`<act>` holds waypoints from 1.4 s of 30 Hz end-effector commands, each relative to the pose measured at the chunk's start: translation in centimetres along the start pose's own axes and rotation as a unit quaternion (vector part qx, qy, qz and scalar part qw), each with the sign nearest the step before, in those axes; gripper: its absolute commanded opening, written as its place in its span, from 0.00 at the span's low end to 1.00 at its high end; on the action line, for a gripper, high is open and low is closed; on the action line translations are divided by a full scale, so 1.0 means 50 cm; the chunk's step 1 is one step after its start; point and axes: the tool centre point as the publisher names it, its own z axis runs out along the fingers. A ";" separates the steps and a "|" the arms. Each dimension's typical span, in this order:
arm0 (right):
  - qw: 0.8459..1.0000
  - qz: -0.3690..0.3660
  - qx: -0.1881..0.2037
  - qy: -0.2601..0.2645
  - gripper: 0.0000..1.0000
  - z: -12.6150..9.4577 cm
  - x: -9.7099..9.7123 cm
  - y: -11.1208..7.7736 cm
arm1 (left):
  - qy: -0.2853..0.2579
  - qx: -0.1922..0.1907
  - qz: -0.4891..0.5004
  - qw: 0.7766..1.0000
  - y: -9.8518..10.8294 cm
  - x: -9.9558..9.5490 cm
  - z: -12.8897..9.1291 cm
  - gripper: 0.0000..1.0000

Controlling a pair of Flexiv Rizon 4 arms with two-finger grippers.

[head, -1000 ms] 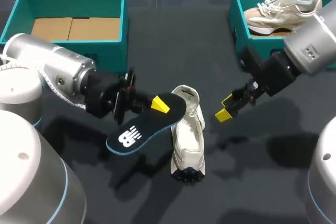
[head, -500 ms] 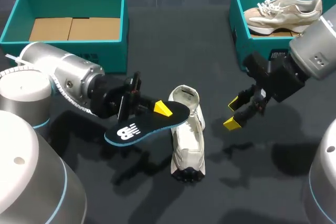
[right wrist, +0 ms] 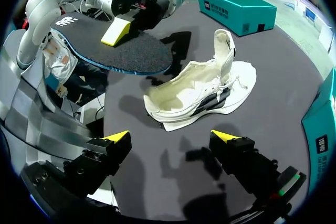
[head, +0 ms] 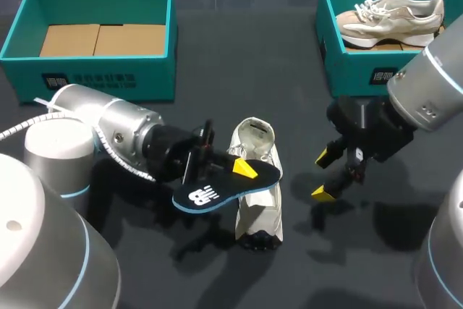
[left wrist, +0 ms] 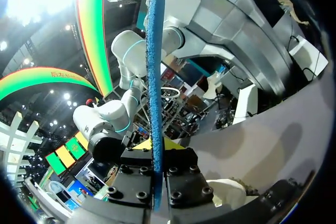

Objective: Take the shoe out of the shoebox, open the shoe tongue, remove and reinsert the insole, then place the shoe into the shoebox

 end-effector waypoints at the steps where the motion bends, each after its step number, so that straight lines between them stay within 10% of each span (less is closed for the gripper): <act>1: 1.000 0.000 0.002 0.000 1.00 0.004 -0.002 0.002 | 0.001 -0.001 0.000 1.000 -0.001 0.000 0.000 0.00; 11: 0.996 -0.053 0.058 -0.045 1.00 0.075 -0.012 -0.009 | -0.133 0.031 -0.143 0.980 0.011 0.024 -0.027 0.00; 42: 0.993 -0.070 0.073 -0.061 1.00 0.122 -0.020 -0.035 | -0.167 -0.025 -0.204 0.964 0.000 0.025 -0.025 0.00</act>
